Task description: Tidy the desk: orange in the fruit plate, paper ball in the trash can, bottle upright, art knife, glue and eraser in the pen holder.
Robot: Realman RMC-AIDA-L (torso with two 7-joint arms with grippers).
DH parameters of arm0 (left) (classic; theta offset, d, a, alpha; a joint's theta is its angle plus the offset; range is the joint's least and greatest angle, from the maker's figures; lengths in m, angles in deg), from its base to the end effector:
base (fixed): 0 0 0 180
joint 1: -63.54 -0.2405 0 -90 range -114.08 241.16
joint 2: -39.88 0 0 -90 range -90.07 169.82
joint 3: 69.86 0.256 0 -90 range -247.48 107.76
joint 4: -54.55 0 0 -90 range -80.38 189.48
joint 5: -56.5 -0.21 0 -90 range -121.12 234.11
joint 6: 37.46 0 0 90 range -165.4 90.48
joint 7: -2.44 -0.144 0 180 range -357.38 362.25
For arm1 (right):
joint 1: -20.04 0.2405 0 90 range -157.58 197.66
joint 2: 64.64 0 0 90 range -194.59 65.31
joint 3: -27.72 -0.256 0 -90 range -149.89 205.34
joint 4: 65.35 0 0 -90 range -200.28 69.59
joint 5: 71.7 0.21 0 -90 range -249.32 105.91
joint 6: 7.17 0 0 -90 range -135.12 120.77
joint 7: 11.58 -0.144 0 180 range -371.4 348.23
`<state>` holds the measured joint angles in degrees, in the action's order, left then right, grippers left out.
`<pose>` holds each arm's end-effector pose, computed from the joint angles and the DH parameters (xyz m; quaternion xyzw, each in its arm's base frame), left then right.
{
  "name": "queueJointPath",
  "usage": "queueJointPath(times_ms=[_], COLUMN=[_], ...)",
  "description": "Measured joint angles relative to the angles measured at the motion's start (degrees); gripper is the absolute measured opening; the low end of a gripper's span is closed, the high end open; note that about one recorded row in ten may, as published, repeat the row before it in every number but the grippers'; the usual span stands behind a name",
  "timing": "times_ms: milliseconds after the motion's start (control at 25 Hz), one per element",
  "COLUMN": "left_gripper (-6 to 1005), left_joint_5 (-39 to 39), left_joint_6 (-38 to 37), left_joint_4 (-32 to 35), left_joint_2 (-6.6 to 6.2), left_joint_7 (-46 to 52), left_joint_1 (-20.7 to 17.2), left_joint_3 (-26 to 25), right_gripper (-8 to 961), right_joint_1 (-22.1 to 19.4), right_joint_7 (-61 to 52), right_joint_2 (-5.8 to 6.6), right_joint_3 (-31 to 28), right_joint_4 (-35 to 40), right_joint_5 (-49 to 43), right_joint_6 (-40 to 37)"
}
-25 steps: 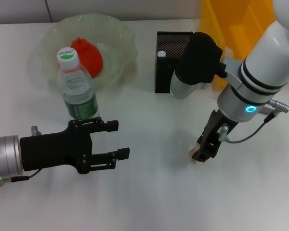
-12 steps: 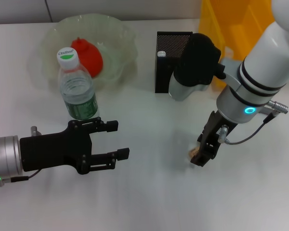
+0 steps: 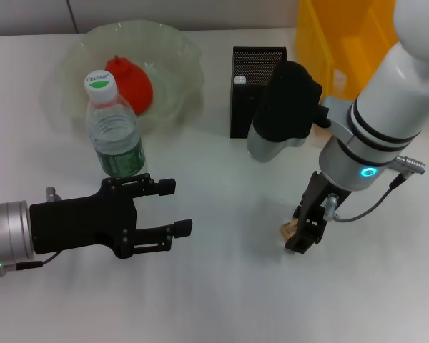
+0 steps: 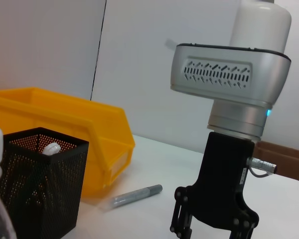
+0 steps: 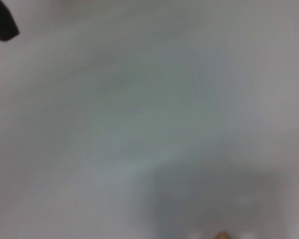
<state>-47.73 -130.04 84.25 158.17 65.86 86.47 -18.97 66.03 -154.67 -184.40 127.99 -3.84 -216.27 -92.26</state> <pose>-0.2818 0.2738 -0.0292 -0.9436 -0.1594 -0.2761 0.0892 0.1554 0.3373 -0.0829 -0.9382 0.1719 -0.2952 0.0557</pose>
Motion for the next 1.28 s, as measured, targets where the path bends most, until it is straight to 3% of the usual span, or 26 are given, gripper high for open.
queueJointPath(times_ms=[280, 520, 720, 1280], left_gripper=[754, 755, 755, 755], left_joint_5=[0.00, 0.00, -0.01, -0.10], left_joint_6=[0.05, 0.11, 0.13, -0.02], left_joint_4=[-0.01, -0.55, -0.62, -0.62], left_joint_2=[0.00, 0.00, 0.00, -0.09], left_joint_7=[-0.03, -0.11, -0.14, -0.15], left_joint_1=[-0.05, -0.13, -0.19, -0.56], left_joint_3=[0.00, 0.00, 0.00, 0.00], right_gripper=[495, 401, 225, 233], right_joint_1=[-0.03, -0.88, -2.21, -2.05], right_joint_7=[-0.07, -0.09, -0.09, 0.42], right_joint_2=[-0.03, -0.04, 0.22, 0.32], right_joint_3=[0.60, 0.15, -2.06, -2.73], right_joint_4=[0.09, 2.47, 6.67, 9.34], right_joint_5=[0.05, 0.08, -0.08, -0.44], right_joint_6=[0.15, -0.18, -2.33, -3.40])
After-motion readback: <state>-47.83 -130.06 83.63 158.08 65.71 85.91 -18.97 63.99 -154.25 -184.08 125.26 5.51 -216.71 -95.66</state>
